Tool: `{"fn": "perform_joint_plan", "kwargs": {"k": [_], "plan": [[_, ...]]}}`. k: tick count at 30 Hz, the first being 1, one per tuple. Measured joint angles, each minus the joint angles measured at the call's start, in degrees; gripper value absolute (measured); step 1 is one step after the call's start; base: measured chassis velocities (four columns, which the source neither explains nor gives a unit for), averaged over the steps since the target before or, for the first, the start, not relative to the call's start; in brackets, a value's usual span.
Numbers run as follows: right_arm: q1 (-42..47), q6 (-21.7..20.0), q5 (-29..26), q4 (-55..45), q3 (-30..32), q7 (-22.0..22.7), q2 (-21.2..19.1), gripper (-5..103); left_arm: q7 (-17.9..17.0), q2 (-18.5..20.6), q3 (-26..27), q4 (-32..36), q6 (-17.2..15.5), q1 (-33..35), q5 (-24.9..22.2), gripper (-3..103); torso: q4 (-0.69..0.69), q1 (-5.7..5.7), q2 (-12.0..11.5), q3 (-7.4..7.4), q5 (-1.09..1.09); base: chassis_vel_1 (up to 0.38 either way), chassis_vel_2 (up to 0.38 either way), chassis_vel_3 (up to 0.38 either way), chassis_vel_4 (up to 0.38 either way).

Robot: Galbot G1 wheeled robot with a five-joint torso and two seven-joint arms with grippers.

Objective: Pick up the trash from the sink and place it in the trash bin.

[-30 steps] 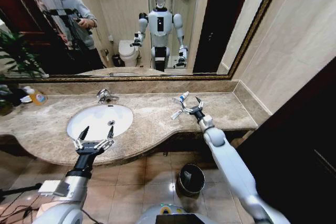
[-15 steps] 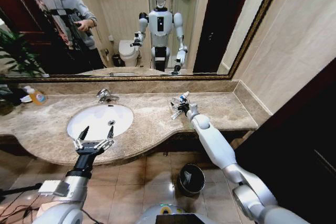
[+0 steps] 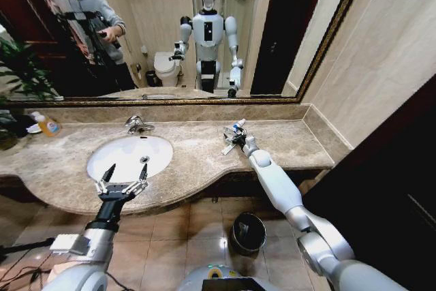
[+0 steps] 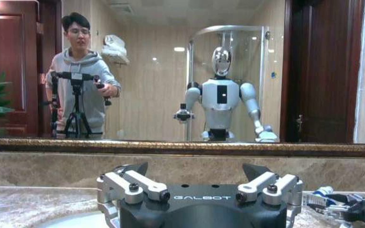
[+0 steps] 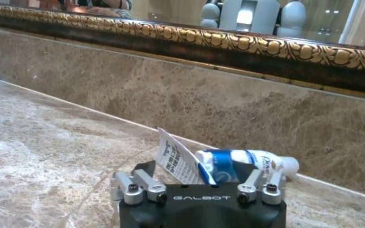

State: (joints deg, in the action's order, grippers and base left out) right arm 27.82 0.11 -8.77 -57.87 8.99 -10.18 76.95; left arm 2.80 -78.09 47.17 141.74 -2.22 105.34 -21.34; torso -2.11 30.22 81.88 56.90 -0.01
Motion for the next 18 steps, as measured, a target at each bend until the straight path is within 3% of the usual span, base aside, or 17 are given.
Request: {"fn": "perform_joint_plan", "kwargs": {"k": [1,2,4,5,7,8,11,14,16,18], "plan": [[0.00,0.00,0.00,0.00,0.00,0.00,0.00,86,0.00,0.00,0.00,0.00,0.00,0.00,0.00,100,0.00,0.00,0.00,0.00,0.00,0.000,0.000,0.000,0.000],[0.00,0.01,0.00,0.16,0.07,0.00,-0.11,75,0.00,0.00,0.00,0.00,0.00,0.00,0.00,100,0.00,0.00,0.01,0.00,0.00,0.000,0.000,0.000,0.000],[0.00,0.01,0.00,0.23,0.16,0.00,-0.17,75,0.00,0.00,0.00,0.00,0.00,0.00,0.00,100,0.00,0.00,0.01,0.00,0.00,0.000,0.000,0.000,0.000],[0.00,0.00,-0.02,0.23,0.26,0.00,-0.28,64,0.00,0.00,0.00,0.00,0.00,0.00,0.00,100,0.00,0.00,0.01,0.00,0.00,0.000,0.000,0.000,0.000],[0.00,-0.04,-0.04,0.22,0.34,0.00,-0.36,64,0.00,0.00,0.00,0.00,0.00,0.00,0.00,100,0.00,0.00,0.01,0.00,0.00,0.000,0.000,0.000,0.000],[0.05,-0.09,-0.07,0.12,0.44,0.00,-0.52,53,0.00,0.00,0.00,0.00,0.00,0.00,0.00,100,0.00,0.00,0.01,0.00,0.00,0.000,0.000,0.000,0.000],[0.20,-0.25,-0.13,-0.12,0.54,0.00,-0.76,48,0.00,0.00,0.00,0.00,0.00,0.00,0.00,100,0.00,0.00,0.01,0.00,0.00,0.000,0.000,0.000,0.000],[0.50,-0.43,-0.23,-0.56,0.79,0.00,-1.04,32,0.00,0.00,0.00,0.00,0.00,0.00,0.00,100,0.00,0.00,0.01,0.00,0.00,0.000,0.000,0.000,0.000],[0.57,-0.46,-0.25,-0.68,0.84,-0.01,-1.08,32,0.00,0.00,0.00,0.00,0.00,0.00,0.00,100,0.00,0.00,0.01,0.00,0.00,0.000,0.000,0.000,0.000],[0.80,-0.55,-0.33,-1.13,0.91,-0.03,-1.27,21,0.00,0.00,0.00,0.00,0.00,0.00,0.00,100,0.00,0.00,0.01,0.00,0.00,0.000,0.000,0.000,0.000]]}}
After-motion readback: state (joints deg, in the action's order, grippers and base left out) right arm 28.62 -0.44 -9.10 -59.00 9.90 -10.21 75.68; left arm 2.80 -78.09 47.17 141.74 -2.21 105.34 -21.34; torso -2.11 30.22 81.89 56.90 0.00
